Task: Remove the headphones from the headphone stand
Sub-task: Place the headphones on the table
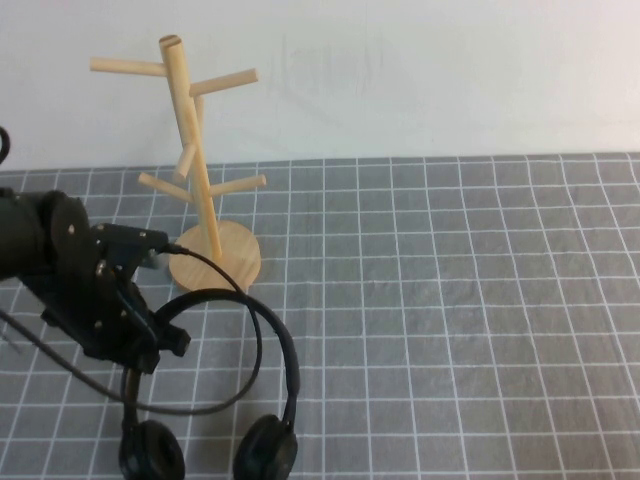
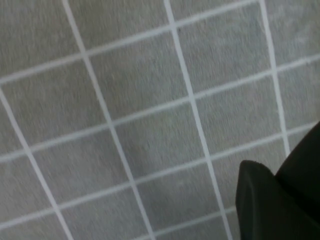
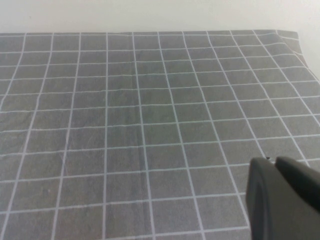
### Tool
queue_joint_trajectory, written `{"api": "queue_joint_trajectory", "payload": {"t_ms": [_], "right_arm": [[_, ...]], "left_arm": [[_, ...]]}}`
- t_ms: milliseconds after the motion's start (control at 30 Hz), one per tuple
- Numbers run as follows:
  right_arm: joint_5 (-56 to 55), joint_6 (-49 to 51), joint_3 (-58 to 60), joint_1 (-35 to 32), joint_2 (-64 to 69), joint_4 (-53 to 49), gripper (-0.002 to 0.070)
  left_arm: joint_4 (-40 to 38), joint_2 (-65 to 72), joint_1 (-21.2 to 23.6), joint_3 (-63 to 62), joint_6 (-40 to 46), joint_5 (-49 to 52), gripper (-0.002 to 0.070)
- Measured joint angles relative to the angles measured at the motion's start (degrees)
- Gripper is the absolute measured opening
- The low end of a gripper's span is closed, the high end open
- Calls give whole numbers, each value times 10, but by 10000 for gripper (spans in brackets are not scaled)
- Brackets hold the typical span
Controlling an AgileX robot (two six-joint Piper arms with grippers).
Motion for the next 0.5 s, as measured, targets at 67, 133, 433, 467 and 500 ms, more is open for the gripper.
{"api": "queue_joint_trajectory", "payload": {"t_ms": [67, 133, 433, 467, 500], "right_arm": [[0, 0, 0, 0, 0, 0, -6], [0, 0, 0, 0, 0, 0, -6], [0, 0, 0, 0, 0, 0, -6], [0, 0, 0, 0, 0, 0, -6], [0, 0, 0, 0, 0, 0, -6]], "left_arm": [[8, 13, 0, -20, 0, 12, 48], [15, 27, 0, -41, 0, 25, 48], [36, 107, 0, -116, -36, 129, 48], [43, 114, 0, -118, -49, 138, 48], [49, 120, 0, -122, -60, 145, 48]]}}
